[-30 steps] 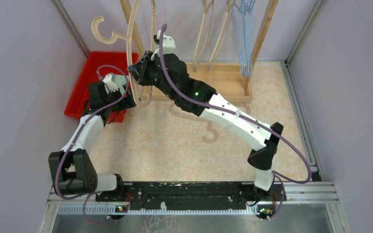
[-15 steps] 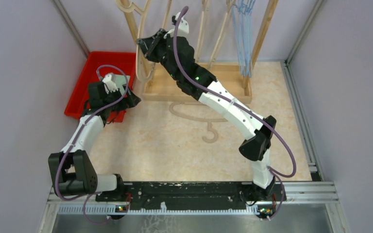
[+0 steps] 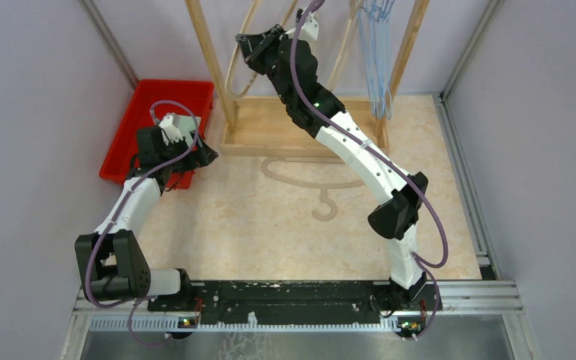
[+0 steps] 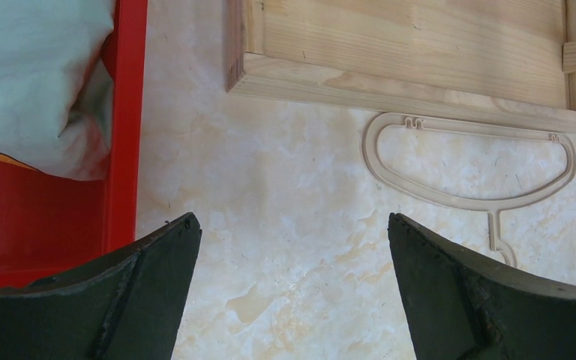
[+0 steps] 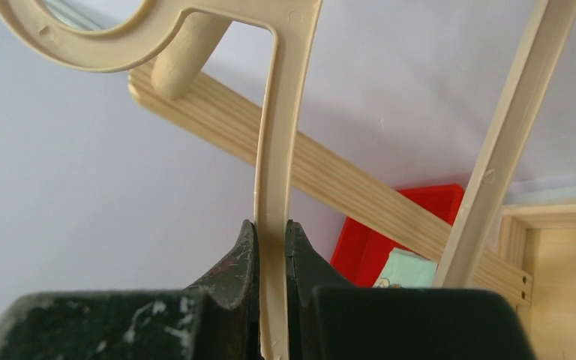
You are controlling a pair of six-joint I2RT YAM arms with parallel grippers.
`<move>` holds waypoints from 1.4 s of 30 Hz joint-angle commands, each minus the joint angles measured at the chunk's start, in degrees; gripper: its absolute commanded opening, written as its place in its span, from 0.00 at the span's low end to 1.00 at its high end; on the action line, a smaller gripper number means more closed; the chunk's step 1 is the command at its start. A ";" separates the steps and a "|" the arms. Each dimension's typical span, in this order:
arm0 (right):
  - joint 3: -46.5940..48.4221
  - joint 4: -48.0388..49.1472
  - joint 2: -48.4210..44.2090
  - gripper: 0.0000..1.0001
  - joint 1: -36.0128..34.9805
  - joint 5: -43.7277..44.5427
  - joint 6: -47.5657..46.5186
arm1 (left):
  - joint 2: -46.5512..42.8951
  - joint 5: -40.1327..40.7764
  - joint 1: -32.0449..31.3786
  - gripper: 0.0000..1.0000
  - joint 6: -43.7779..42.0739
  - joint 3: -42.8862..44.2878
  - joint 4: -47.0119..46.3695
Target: Organize the hangers
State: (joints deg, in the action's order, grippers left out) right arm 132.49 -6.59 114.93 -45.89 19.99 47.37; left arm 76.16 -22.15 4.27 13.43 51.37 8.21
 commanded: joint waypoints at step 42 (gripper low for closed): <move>-40.03 -18.58 -33.54 0.67 -12.09 14.58 -8.39 | 1.13 -0.89 -0.12 1.00 -1.25 -0.79 -0.92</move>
State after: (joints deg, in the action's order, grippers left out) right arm 99.26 -17.06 86.89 -54.43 28.62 45.87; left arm 76.88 -22.13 4.27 13.02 50.72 8.14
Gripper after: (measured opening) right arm 0.669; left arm 0.998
